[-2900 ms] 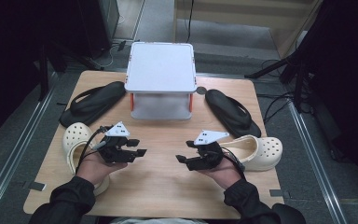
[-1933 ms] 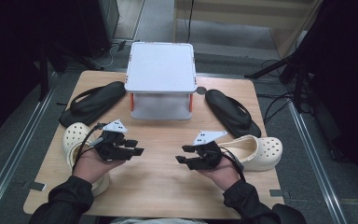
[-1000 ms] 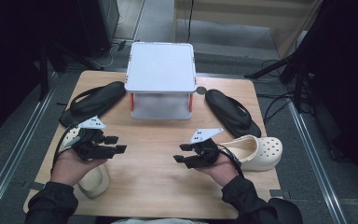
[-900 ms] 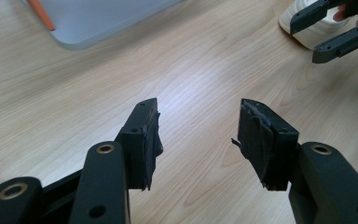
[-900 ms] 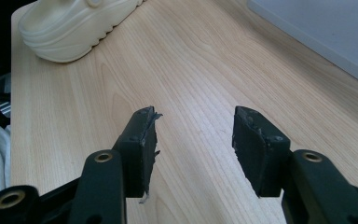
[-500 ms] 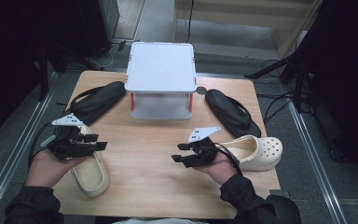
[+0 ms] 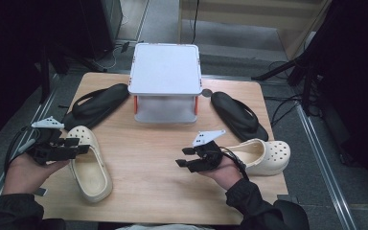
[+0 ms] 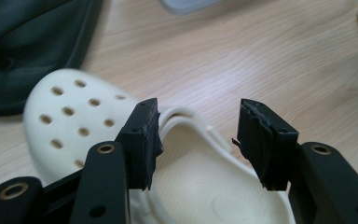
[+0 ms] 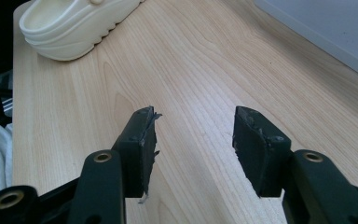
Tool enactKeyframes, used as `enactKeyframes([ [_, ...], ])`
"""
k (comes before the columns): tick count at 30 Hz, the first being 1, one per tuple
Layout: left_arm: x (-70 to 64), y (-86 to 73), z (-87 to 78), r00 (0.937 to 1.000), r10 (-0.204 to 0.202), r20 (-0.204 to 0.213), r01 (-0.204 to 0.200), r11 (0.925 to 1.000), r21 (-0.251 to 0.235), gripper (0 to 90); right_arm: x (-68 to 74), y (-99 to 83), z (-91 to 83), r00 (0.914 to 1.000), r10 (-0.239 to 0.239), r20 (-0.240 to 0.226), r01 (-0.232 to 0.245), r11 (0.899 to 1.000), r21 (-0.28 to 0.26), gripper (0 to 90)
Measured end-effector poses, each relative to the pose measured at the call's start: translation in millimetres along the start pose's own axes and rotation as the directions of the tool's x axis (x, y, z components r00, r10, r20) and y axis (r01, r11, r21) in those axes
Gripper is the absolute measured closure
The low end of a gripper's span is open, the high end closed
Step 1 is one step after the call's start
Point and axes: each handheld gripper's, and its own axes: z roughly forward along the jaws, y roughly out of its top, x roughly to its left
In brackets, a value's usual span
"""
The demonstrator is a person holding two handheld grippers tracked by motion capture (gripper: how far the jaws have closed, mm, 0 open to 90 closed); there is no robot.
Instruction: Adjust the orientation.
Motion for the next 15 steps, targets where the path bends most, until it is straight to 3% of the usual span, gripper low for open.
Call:
enactKeyframes([
  [3,6.0,-4.1,1.3,0.9998,-0.002,-0.022,0.002,1.0,0.003,49.1,0.3,-0.2,0.8,1.0,-0.002,0.0,0.002,1.0,0.005,49.6],
  [9,12.0,-10.7,13.6,1.0,-0.005,-0.009,0.005,0.9997,0.024,49.6,0.2,-0.1,1.5,1.0,-0.003,-0.003,0.003,1.0,0.006,49.4],
  [15,19.0,-17.2,25.2,0.999,-0.022,-0.038,0.024,0.9983,0.053,50.2,-0.2,-0.2,1.3,1.0,0.002,-0.002,-0.002,1.0,0.008,49.3],
])
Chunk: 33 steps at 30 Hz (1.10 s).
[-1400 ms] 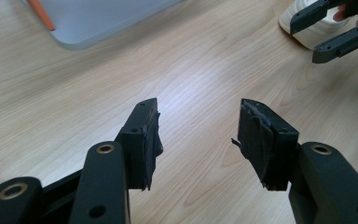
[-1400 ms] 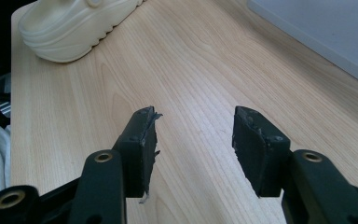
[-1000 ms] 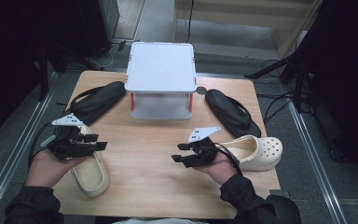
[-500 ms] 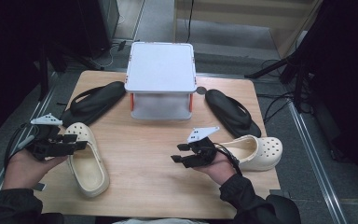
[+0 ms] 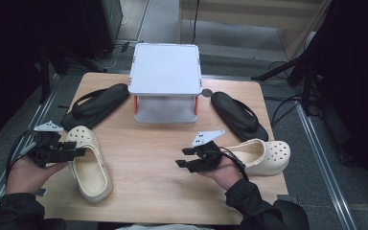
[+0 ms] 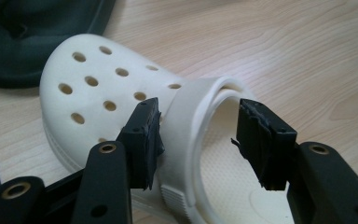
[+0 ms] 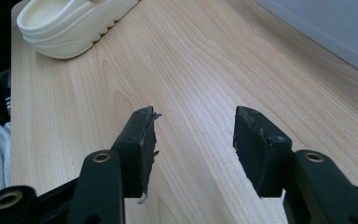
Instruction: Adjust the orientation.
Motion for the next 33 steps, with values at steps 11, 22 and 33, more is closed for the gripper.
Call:
enactKeyframes([
  [11,-1.6,-0.1,11.8,0.996,0.019,-0.087,-0.018,0.9997,0.016,54.8,0.5,-0.2,2.0,1.0,-0.006,0.007,0.006,1.0,0.011,48.8],
  [22,-1.7,-0.5,9.3,0.9929,0.058,-0.104,-0.056,0.9982,0.021,69.6,0.5,-0.2,1.8,0.9999,-0.005,0.009,0.004,1.0,0.009,48.5],
  [33,1.3,4.5,-20.1,0.9896,0.025,-0.142,-0.025,0.9997,0.001,78.2,0.1,0.2,1.0,1.0,-0.003,0.009,0.003,1.0,-0.003,48.3],
])
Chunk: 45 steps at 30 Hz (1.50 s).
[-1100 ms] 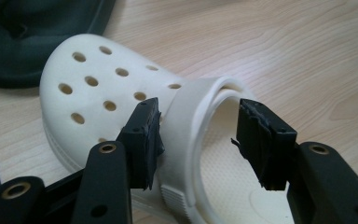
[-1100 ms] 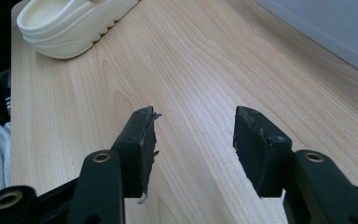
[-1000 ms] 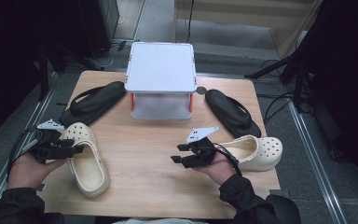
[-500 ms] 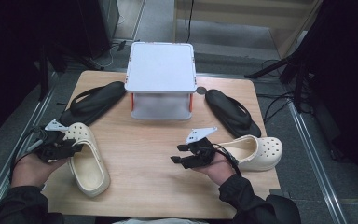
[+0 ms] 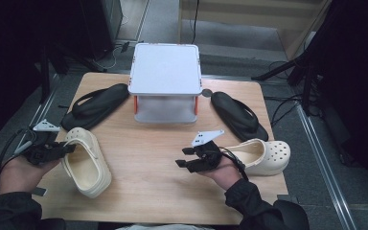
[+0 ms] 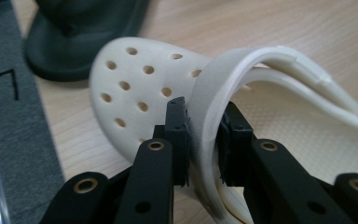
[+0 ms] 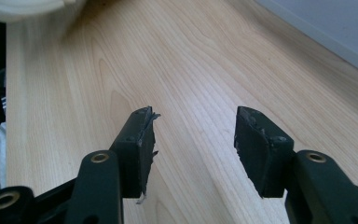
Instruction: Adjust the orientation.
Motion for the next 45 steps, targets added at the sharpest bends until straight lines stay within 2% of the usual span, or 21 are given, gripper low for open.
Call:
enactKeyframes([
  [6,1.0,3.5,-14.8,0.9994,-0.022,0.028,0.023,0.9994,-0.028,78.8,2.1,0.7,-1.4,1.0,0.003,-0.008,-0.003,1.0,-0.019,48.4],
  [9,-0.7,6.7,-19.2,0.9993,-0.012,0.035,0.014,0.9991,-0.039,78.4,0.8,0.6,-1.2,0.9998,0.012,-0.015,-0.012,1.0,-0.023,48.3],
  [11,-4.5,11.9,-23.3,0.9967,-0.026,0.076,0.031,0.9973,-0.067,78.4,-0.3,0.9,-2.8,0.9998,0.018,-0.009,-0.019,0.999,-0.028,48.1],
  [13,-7.9,16.5,-27.3,0.994,-0.017,0.108,0.026,0.9964,-0.081,78.5,-1.5,0.8,-4.3,0.9996,0.026,-0.008,-0.026,0.999,-0.033,47.9],
  [14,-7.9,16.5,-27.3,0.994,-0.017,0.108,0.026,0.9964,-0.081,78.5,-1.8,0.8,-5.2,0.9997,0.026,-0.003,-0.026,0.999,-0.035,47.9],
  [15,-13.3,23.0,-31.5,0.991,0.005,0.133,0.008,0.9953,-0.097,78.4,-2.1,0.7,-6.1,0.9997,0.025,0.0,-0.025,0.999,-0.037,47.8],
  [19,-22.8,34.0,-33.7,0.9875,0.037,0.153,-0.02,0.9939,-0.108,78.3,-4.1,0.5,-7.8,0.9994,0.034,0.005,-0.034,0.998,-0.044,47.8],
  [22,-33.6,49.7,-26.5,0.9794,0.067,0.19,-0.047,0.993,-0.108,78.4,-6.8,0.1,-10.4,0.9987,0.05,0.008,-0.05,0.997,-0.053,47.8],
  [27,-50.1,64.3,-17.0,0.9726,0.121,0.199,-0.103,0.9898,-0.099,78.3,-8.5,-0.9,-13.4,0.9977,0.067,0.012,-0.066,0.996,-0.063,47.8],
  [30,-66.6,77.3,-6.5,0.9594,0.158,0.234,-0.141,0.986,-0.088,78.2,-9.2,-1.9,-13.6,0.9974,0.07,0.011,-0.07,0.996,-0.062,47.8],
  [31,-66.6,77.3,-6.5,0.9594,0.158,0.234,-0.141,0.986,-0.088,78.2,-9.2,-1.9,-13.6,0.9974,0.07,0.011,-0.07,0.996,-0.062,47.8],
  [35,-91.0,94.5,10.1,0.9357,0.208,0.285,-0.192,0.9777,-0.086,78.1,-9.1,-3.6,-15.2,0.9969,0.078,0.012,-0.077,0.995,-0.063,47.8],
  [37,-95.4,97.1,13.2,0.9332,0.215,0.288,-0.199,0.9764,-0.085,78.2,-9.0,-4.1,-15.7,0.9965,0.083,0.013,-0.082,0.995,-0.064,47.8],
  [38,-102.0,101.7,19.1,0.9213,0.223,0.319,-0.209,0.9749,-0.077,78.2,-10.1,-5.0,-15.6,0.9958,0.091,0.015,-0.09,0.993,-0.071,47.7],
  [39,-102.0,101.7,19.1,0.9213,0.223,0.319,-0.209,0.9749,-0.077,78.1,-10.1,-5.0,-15.6,0.9958,0.091,0.015,-0.09,0.993,-0.071,47.7],
  [40,-108.7,107.1,25.2,0.9119,0.232,0.339,-0.219,0.9727,-0.075,78.1,-11.1,-5.7,-15.3,0.9943,0.106,0.013,-0.104,0.992,-0.074,47.7],
  [41,-108.7,107.1,25.2,0.9119,0.232,0.339,-0.219,0.9727,-0.075,78.1,-11.2,-6.1,-15.2,0.9941,0.108,0.014,-0.106,0.992,-0.073,47.6],
  [42,-112.3,110.3,28.8,0.9057,0.236,0.352,-0.224,0.9716,-0.075,78.1,-11.2,-6.1,-15.2,0.9941,0.108,0.014,-0.106,0.992,-0.073,47.6],
  [43,-117.3,114.2,33.5,0.8958,0.241,0.374,-0.23,0.9704,-0.074,78.0,-10.7,-7.6,-15.5,0.9932,0.115,0.022,-0.113,0.991,-0.07,47.5],
  [44,-117.3,114.2,33.5,0.8958,0.241,0.374,-0.23,0.9704,-0.074,78.0,-10.7,-7.6,-15.5,0.9932,0.115,0.022,-0.113,0.991,-0.07,47.5],
  [45,-119.9,116.6,37.2,0.8902,0.241,0.387,-0.232,0.9701,-0.07,78.0,-10.8,-8.3,-15.8,0.9934,0.112,0.022,-0.111,0.991,-0.07,47.5],
])
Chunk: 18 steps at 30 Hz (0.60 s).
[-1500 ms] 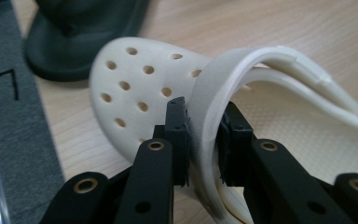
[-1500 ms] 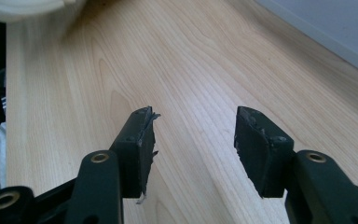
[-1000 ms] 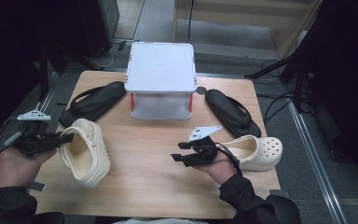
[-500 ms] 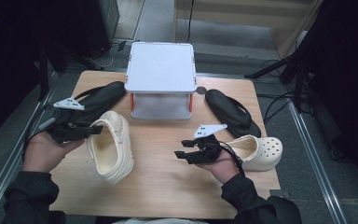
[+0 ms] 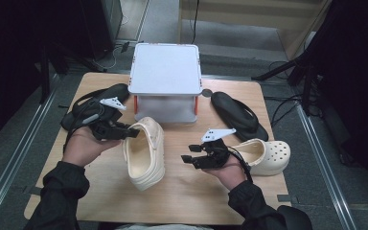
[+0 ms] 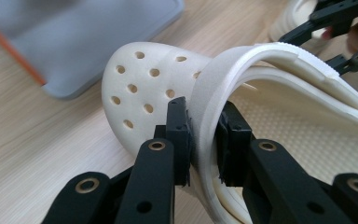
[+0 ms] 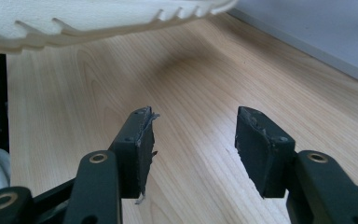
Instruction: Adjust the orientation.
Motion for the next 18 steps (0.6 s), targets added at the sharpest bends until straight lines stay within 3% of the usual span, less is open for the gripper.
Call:
enactKeyframes([
  [3,1.2,4.3,9.8,0.9998,-0.002,0.017,0.002,0.9999,0.012,78.0,0.1,-2.7,-3.1,0.9999,0.01,0.009,-0.01,1.0,0.0,47.4],
  [8,6.4,6.3,23.7,0.9998,0.015,-0.01,-0.015,0.9991,0.041,77.7,-0.5,-9.2,-8.0,0.9993,0.029,0.024,-0.029,1.0,0.002,47.3],
  [16,8.7,5.2,44.9,0.9964,0.077,-0.037,-0.074,0.9944,0.076,77.6,3.0,-15.8,-11.8,0.9984,0.038,0.041,-0.039,0.999,0.009,47.1],
  [18,7.9,4.4,48.8,0.996,0.085,-0.028,-0.083,0.9938,0.074,77.4,3.4,-16.8,-12.6,0.9983,0.041,0.041,-0.041,0.999,0.008,47.1],
])
